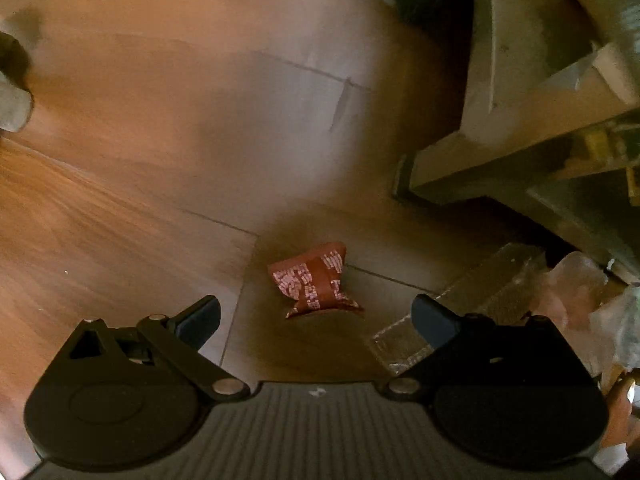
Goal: Collect trash
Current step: 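Grasp the red snack wrapper with the left tool while the right tool grasps the clear plastic bag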
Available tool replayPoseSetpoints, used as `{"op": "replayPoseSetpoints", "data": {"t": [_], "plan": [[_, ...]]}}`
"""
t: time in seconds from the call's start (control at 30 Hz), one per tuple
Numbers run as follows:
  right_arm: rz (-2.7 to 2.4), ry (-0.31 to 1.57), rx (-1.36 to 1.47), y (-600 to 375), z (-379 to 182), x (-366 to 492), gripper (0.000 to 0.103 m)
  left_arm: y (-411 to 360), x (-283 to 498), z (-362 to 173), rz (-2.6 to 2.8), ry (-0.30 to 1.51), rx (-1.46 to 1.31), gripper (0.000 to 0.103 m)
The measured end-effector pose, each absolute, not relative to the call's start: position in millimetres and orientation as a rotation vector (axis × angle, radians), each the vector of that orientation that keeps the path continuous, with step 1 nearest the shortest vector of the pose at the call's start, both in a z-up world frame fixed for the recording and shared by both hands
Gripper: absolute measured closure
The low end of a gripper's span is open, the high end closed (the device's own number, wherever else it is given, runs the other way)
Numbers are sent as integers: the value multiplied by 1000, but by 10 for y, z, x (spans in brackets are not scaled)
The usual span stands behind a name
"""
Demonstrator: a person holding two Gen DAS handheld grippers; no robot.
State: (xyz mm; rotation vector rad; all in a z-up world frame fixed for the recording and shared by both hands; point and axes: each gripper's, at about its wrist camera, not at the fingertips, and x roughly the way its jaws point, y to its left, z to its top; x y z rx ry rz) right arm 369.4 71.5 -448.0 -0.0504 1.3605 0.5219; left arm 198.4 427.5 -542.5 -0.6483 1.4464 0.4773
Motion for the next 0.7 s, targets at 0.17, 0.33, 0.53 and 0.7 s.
{"op": "replayPoseSetpoints", "data": {"t": [0.17,0.33,0.53,0.7], "plan": [[515,1343,-53,741,-4560,3691,50,4256,2046,-5624,499,1447,-701,1],[506,1346,-48,786,-4616,3699,70,4280,2081,-5817,519,1474,-732,16],[492,1342,-70,804,-4594,3681,97,4247,2086,-5940,511,1501,-760,49],[497,1322,-82,791,-4509,3634,99,4234,2048,-5935,521,1500,-765,63]]}}
